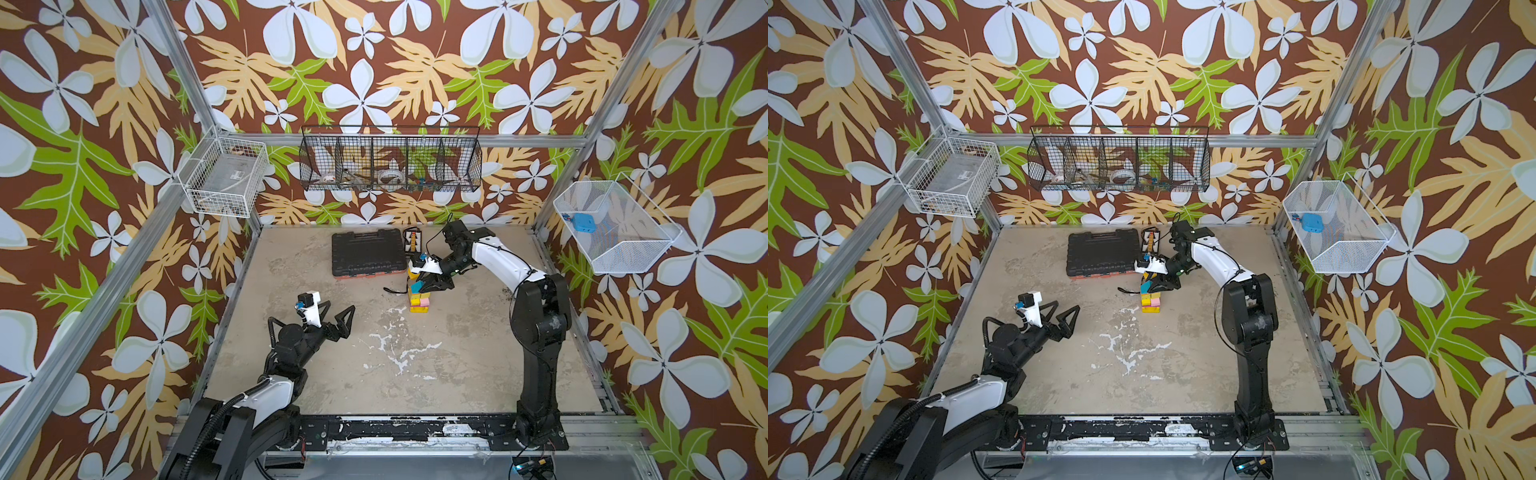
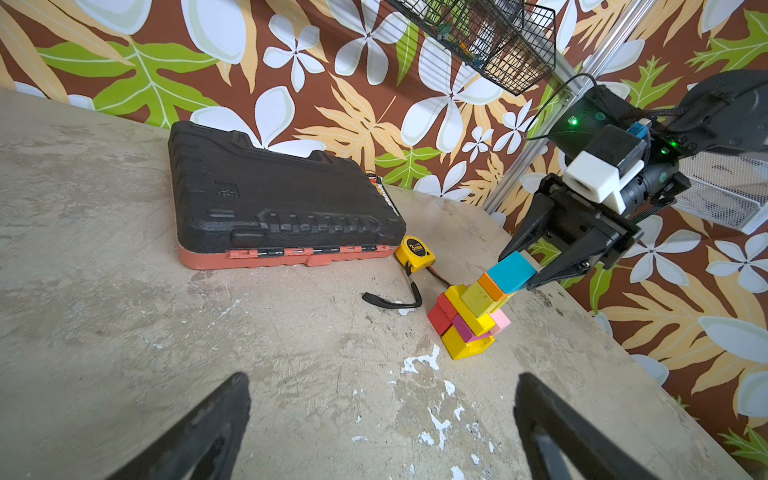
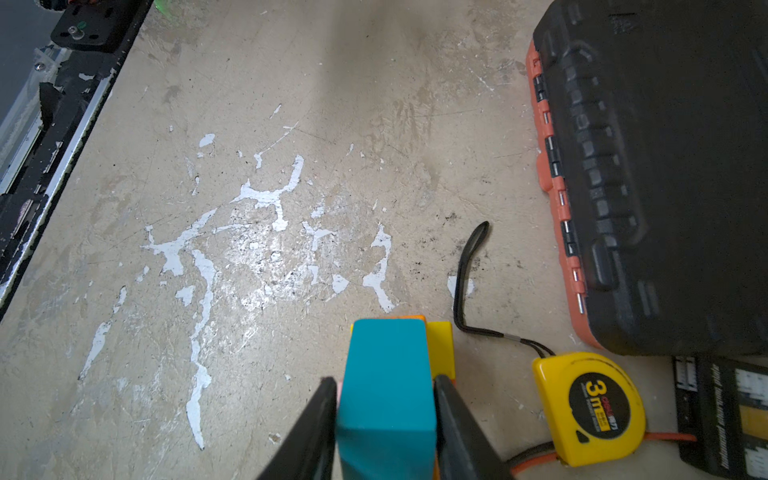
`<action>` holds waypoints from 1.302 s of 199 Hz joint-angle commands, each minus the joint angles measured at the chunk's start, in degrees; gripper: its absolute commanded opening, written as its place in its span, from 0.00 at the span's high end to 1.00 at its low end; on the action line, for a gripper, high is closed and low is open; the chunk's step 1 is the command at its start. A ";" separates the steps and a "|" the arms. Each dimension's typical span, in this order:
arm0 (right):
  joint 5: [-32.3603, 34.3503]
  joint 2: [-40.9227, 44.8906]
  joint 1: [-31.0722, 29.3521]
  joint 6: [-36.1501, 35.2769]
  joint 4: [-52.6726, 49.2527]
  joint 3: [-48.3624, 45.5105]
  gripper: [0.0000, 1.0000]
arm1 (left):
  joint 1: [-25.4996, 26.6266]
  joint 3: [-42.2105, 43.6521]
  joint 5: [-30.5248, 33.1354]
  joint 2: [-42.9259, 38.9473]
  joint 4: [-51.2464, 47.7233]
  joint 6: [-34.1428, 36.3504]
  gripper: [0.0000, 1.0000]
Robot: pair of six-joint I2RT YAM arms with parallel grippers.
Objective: Build the wood block tower
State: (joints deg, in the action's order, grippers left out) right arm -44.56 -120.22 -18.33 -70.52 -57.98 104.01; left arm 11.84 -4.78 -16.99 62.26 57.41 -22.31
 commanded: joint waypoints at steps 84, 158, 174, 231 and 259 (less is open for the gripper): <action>-0.62 3.80 0.05 4.38 3.39 -0.59 0.00 | 0.02 -0.29 -0.23 0.06 0.36 0.16 0.00; -3.72 29.64 0.05 25.25 34.30 -23.27 0.00 | -0.06 -0.80 2.86 -0.22 -1.27 -0.09 0.00; -0.54 37.65 0.18 35.62 47.18 -33.11 0.00 | 0.01 -1.21 4.42 -0.21 -2.62 -0.35 0.00; 25.12 58.23 8.17 65.58 69.72 -54.28 0.00 | -0.13 -1.06 11.40 -2.61 -5.98 -1.72 0.00; 33.76 62.08 16.51 74.72 74.12 -62.72 0.00 | -0.07 -0.98 17.06 -4.33 -6.39 -1.65 0.00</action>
State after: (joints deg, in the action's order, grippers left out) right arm -21.82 -60.05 -5.87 -9.28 8.64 46.37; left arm 11.84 -5.91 -6.04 58.98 51.05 -23.70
